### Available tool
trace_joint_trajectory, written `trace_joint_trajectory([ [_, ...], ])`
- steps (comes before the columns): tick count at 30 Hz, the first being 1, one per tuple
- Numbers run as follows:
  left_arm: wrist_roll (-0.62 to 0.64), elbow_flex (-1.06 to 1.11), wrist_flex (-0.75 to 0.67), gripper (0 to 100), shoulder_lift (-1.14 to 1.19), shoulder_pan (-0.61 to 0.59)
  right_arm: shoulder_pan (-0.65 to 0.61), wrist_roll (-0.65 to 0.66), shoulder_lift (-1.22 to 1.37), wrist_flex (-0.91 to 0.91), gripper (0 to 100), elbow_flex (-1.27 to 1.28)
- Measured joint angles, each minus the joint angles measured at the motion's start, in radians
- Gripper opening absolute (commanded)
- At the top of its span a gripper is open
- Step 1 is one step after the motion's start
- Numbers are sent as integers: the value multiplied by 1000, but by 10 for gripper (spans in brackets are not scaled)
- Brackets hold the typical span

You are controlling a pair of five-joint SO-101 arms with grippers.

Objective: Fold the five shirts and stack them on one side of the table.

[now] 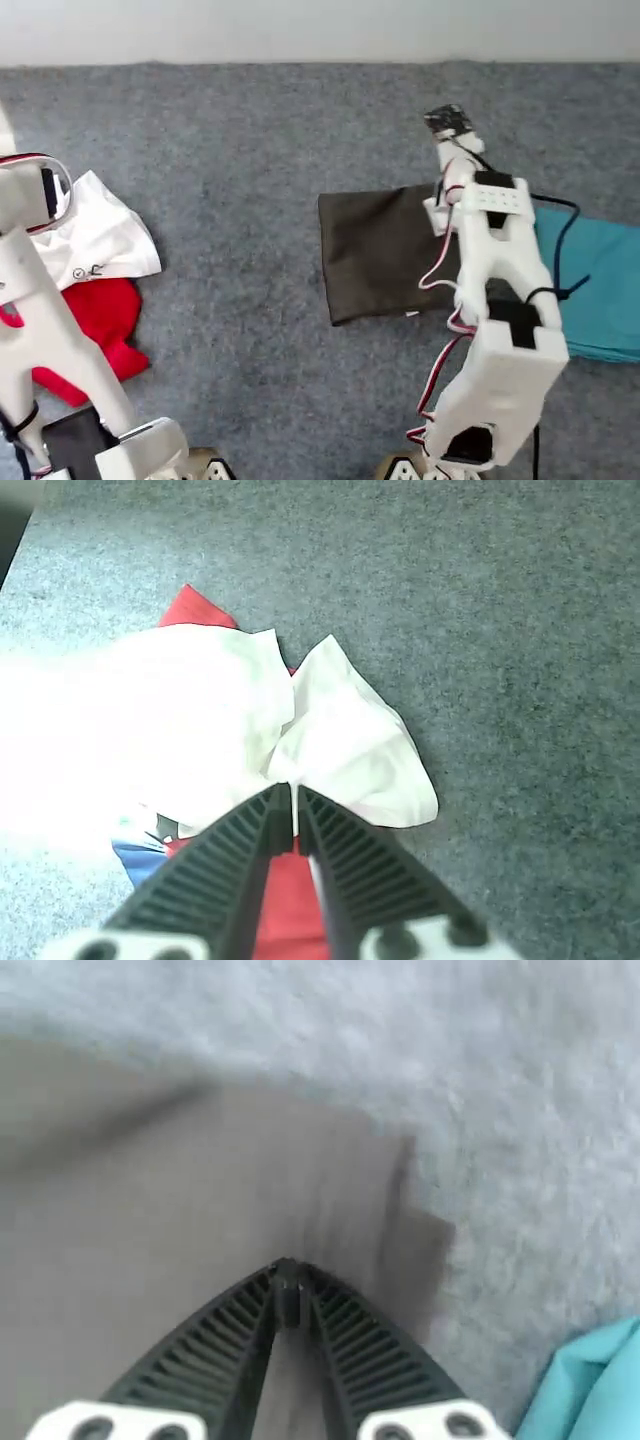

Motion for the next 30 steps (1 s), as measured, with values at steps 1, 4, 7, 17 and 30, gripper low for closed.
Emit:
trace_joint_trajectory([
  [1, 0, 0, 0, 15, 0, 0, 15, 0, 12, 8, 11, -20],
  [4, 0, 11, 0, 15, 0, 0, 44, 0, 25, 52, 11, -69],
  [7, 0, 60, -2, 15, 0, 0, 46, 0, 25, 124, 11, -135],
  [17, 0, 107, -26, 15, 0, 0, -9, 0, 43, 431, 14, -347],
  [30, 0, 107, -29, 15, 0, 0, 86, -2, 176, 477, 15, -347],
])
